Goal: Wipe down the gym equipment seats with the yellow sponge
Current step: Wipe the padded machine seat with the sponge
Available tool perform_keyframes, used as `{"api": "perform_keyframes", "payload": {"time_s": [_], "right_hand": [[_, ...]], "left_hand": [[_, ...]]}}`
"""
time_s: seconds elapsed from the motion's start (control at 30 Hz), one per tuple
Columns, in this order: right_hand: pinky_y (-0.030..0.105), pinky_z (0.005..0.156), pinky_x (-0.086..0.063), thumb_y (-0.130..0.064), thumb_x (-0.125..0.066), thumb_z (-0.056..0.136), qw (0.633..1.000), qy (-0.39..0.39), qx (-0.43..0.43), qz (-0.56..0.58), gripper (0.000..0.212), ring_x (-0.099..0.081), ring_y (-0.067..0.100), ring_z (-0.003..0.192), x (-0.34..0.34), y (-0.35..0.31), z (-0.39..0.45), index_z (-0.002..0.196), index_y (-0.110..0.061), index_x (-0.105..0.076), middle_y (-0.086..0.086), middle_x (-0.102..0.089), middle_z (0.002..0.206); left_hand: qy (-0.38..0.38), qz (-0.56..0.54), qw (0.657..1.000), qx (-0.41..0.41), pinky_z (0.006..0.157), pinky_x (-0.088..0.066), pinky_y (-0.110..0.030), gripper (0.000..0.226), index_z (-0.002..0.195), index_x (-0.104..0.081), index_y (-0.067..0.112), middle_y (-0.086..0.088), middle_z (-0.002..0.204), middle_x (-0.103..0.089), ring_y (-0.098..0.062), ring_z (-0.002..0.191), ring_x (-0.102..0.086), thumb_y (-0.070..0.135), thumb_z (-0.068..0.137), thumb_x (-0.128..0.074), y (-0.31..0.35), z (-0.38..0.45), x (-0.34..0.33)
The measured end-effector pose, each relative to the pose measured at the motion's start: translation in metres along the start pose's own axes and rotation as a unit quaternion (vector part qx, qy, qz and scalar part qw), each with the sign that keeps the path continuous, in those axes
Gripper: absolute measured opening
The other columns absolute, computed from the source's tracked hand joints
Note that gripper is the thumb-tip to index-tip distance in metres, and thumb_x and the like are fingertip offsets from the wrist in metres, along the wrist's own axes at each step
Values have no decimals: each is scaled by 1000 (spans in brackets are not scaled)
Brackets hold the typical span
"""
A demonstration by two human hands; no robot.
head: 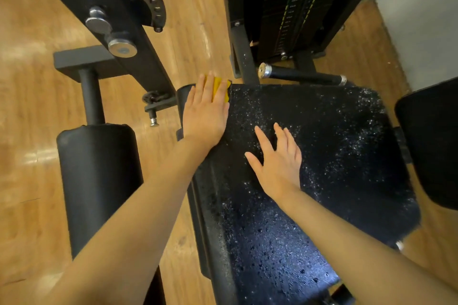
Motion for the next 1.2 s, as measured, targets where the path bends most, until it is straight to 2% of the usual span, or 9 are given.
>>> {"api": "perform_keyframes", "payload": {"time_s": [0.13, 0.2, 0.37, 0.53, 0.67, 0.77, 0.83, 1.07, 1.2], "right_hand": [[45, 116, -9, -57, -34, 94, 1000, 3, 2, -1, 60, -2, 26, 146, -1, 0, 0, 148, -42, -14, 5, -6, 159], [46, 115, -11, -58, -34, 93, 1000, 11, 2, -5, 60, -4, 27, 146, -2, 0, 1, 148, -41, -15, 5, -9, 159], [48, 115, -13, -59, -32, 92, 999, 32, 3, -14, 61, -9, 29, 145, -4, 0, 0, 148, -40, -17, 8, -13, 158], [46, 116, -8, -60, -31, 93, 1000, 11, 1, -9, 61, -1, 27, 146, -6, 2, 2, 148, -42, -9, 5, -5, 159], [46, 116, -8, -61, -30, 93, 1000, 8, 2, -11, 62, -1, 27, 146, -6, 3, 2, 148, -43, -8, 4, -4, 159], [47, 115, -12, -59, -32, 93, 999, 31, 10, -7, 61, -7, 28, 146, -5, 2, 1, 148, -41, -14, 6, -11, 158], [48, 115, -14, -59, -32, 92, 999, 41, 12, -5, 60, -10, 29, 145, -5, 2, 1, 147, -40, -17, 7, -15, 158], [47, 116, -11, -60, -28, 93, 1000, 15, 15, -1, 61, -4, 28, 146, -5, 3, 1, 148, -41, -13, 6, -8, 159], [45, 116, -12, -62, -23, 90, 999, 11, 37, 17, 63, -5, 26, 146, 2, 6, -1, 149, -41, -11, 5, -10, 159]], "left_hand": [[-24, 1, 999, -36, 120, -15, -40, 52, 150, -23, 19, -7, 159, -15, -24, 148, -6, 37, 102, -29, -3, -73, -8], [-37, 6, 998, -46, 120, -15, -39, 52, 150, -26, 18, -7, 158, -19, -25, 148, -10, 37, 101, -29, -5, -83, -9], [-57, 27, 994, -84, 120, -9, -38, 54, 152, -18, 17, -8, 160, -12, -25, 148, -5, 34, 102, -32, 15, -16, -5], [-53, 42, 993, -96, 120, -14, -40, 54, 151, -21, 16, -11, 158, -19, -28, 148, -10, 34, 101, -34, 26, 18, -7], [-50, 29, 996, -70, 120, -14, -40, 55, 152, -17, 20, -6, 161, -9, -24, 149, -3, 38, 101, -31, 10, -42, -6], [-76, 37, 996, -38, 118, -21, -39, 55, 152, -17, 24, -5, 161, -8, -23, 149, -2, 41, 100, -25, 0, -85, -10], [-78, 33, 996, -37, 118, -23, -41, 54, 152, -18, 24, -6, 161, -9, -24, 149, -3, 40, 100, -25, 1, -79, -11], [-57, 21, 997, -51, 120, -10, -40, 52, 151, -18, 23, -9, 160, -9, -26, 149, -2, 33, 102, -32, 32, 10, -13], [-26, -8, 999, -34, 120, -11, -39, 53, 151, -19, 23, -7, 160, -11, -24, 149, -3, 33, 102, -35, 28, -26, -9]]}}
Point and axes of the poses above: each hand's wrist, its own z-axis towards the middle knuckle, its own x-axis out of the back of the hand, y = z × x, the point moved 10 cm from there along z, towards the middle knuckle
